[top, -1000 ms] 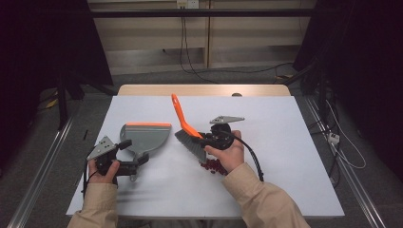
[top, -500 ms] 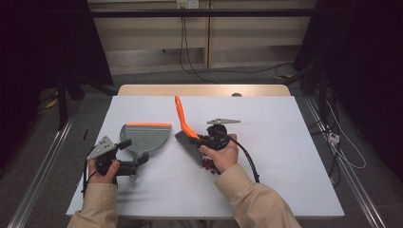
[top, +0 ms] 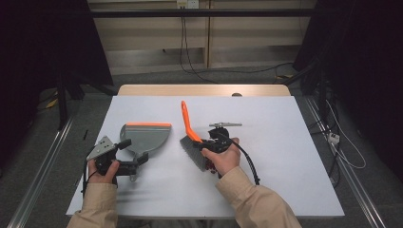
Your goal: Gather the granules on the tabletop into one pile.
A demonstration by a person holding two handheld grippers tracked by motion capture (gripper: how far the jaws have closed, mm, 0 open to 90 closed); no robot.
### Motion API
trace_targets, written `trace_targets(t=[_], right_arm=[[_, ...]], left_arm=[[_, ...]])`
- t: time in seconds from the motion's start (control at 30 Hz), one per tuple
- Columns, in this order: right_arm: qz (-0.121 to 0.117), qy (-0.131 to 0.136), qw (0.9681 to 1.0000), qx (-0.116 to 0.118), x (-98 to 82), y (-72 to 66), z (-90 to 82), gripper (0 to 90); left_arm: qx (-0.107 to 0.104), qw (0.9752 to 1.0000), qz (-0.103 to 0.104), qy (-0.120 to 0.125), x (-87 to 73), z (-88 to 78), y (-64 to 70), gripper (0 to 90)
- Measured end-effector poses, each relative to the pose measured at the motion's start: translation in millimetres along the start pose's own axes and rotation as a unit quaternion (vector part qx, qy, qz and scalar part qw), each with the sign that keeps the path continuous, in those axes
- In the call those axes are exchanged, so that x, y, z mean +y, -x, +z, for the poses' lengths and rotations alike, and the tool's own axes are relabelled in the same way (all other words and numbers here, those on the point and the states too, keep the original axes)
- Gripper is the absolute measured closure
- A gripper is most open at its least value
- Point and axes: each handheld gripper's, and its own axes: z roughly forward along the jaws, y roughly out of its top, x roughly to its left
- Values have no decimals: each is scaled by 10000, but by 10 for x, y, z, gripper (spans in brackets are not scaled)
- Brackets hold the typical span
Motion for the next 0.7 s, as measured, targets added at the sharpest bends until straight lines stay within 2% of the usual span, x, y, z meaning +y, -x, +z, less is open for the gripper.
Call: trace_targets(t=[0.2,0.7], right_arm=[[240,32,9996,-130,-80,98,-142,715],[392,101,9989,-227,-179,178,-311,714]], left_arm=[[7,10000,-7,24,5,-2,6,40],[14,10000,14,40,16,-15,15,40]])
